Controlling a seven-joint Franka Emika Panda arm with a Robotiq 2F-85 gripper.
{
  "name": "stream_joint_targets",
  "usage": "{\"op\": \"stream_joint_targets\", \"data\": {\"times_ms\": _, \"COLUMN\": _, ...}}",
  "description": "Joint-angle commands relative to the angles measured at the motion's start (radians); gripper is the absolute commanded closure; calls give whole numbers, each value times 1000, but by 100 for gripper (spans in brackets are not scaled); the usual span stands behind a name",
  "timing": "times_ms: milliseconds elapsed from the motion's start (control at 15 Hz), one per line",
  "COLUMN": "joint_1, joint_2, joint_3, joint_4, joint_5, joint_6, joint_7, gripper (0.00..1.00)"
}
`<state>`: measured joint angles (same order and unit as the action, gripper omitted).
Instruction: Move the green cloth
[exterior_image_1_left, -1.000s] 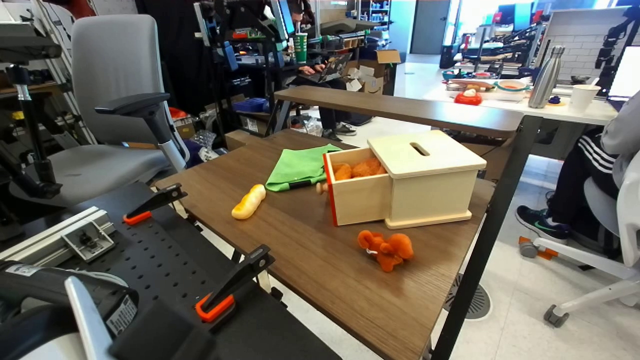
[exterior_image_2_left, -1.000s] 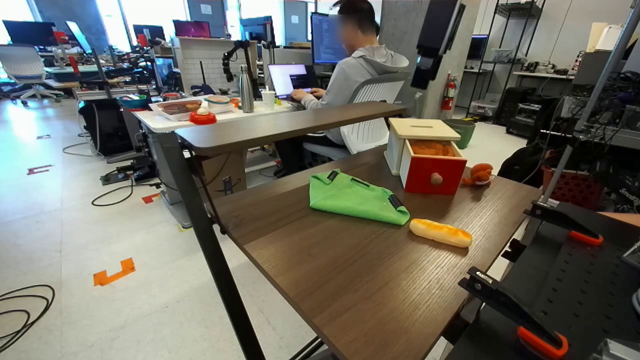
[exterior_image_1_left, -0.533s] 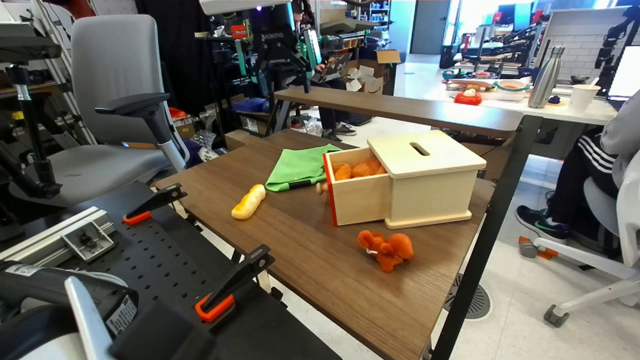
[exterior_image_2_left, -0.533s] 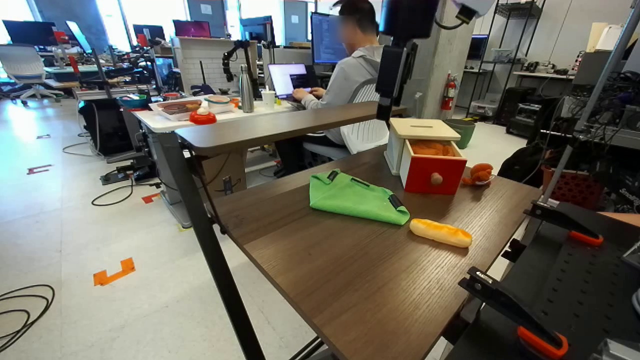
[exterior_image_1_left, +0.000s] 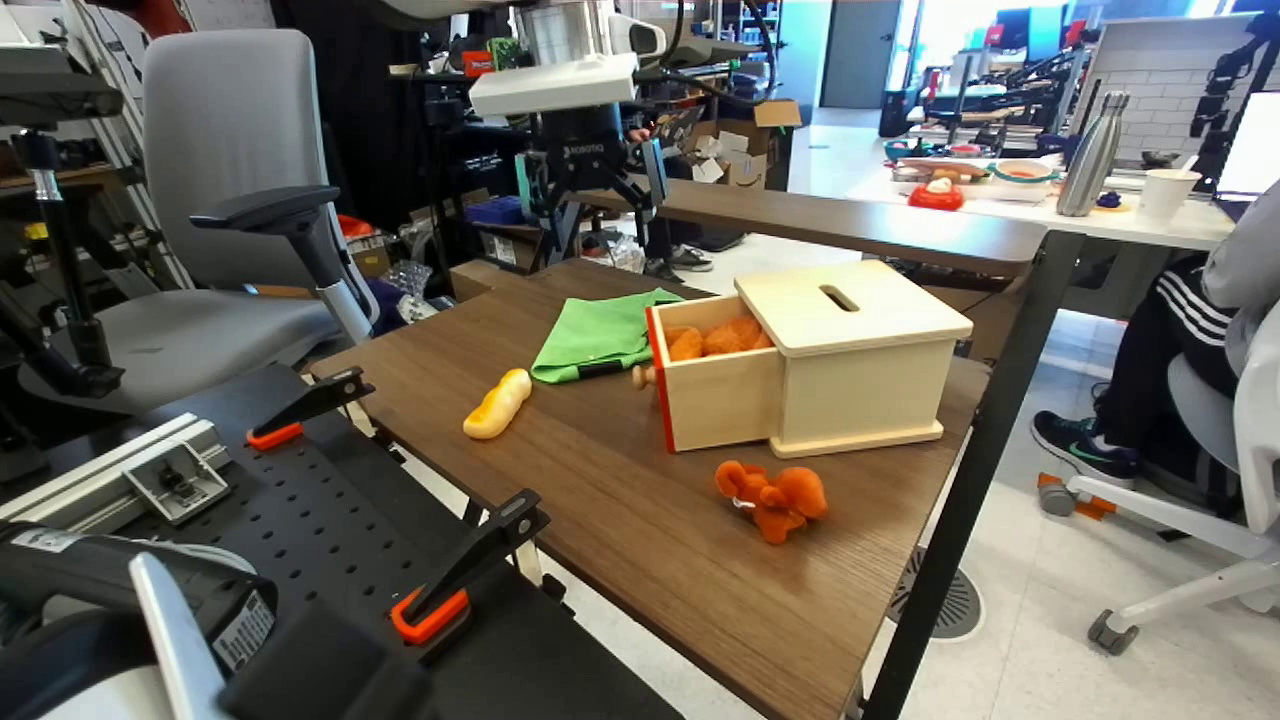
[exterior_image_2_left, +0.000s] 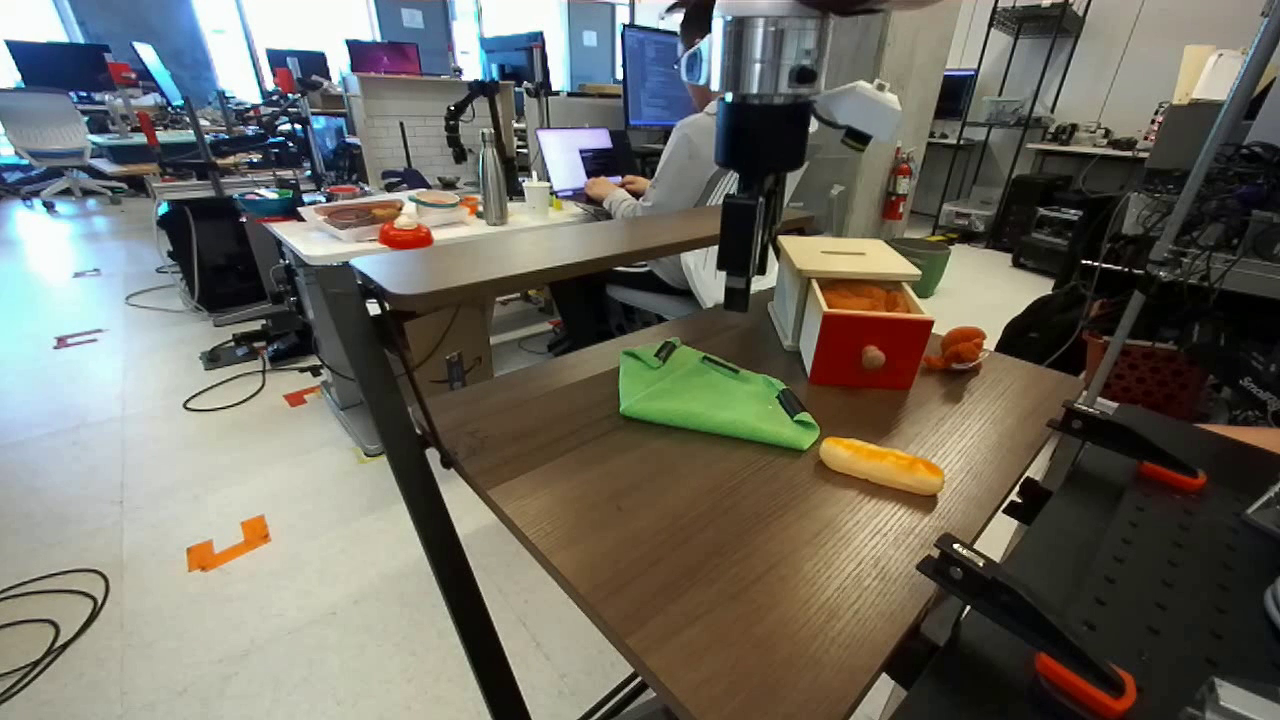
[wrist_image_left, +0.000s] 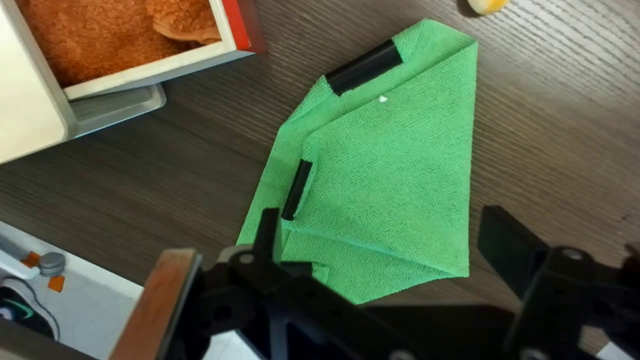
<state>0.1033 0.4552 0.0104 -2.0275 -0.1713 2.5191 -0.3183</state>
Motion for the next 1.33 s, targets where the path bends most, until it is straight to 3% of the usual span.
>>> {"op": "stream_joint_targets", "data": {"times_ms": 0, "joint_1": -37, "joint_2": 80, "joint_3": 34, "joint_4": 91, "joint_5": -3, "joint_6": -55, "joint_7": -25, "gripper": 0}}
{"op": "stream_joint_targets", "data": {"times_ms": 667, "joint_1": -38, "joint_2": 265, "joint_3": 30, "joint_4": 252, "joint_5": -24, "joint_6": -140, "joint_7": -16, "gripper": 0}}
{"op": "stream_joint_targets", "data": {"times_ms": 1267, "joint_1": -26, "joint_2": 356, "joint_3": 24, "joint_4": 342, "joint_5": -41, "joint_6": -206, "joint_7": -10, "gripper": 0}}
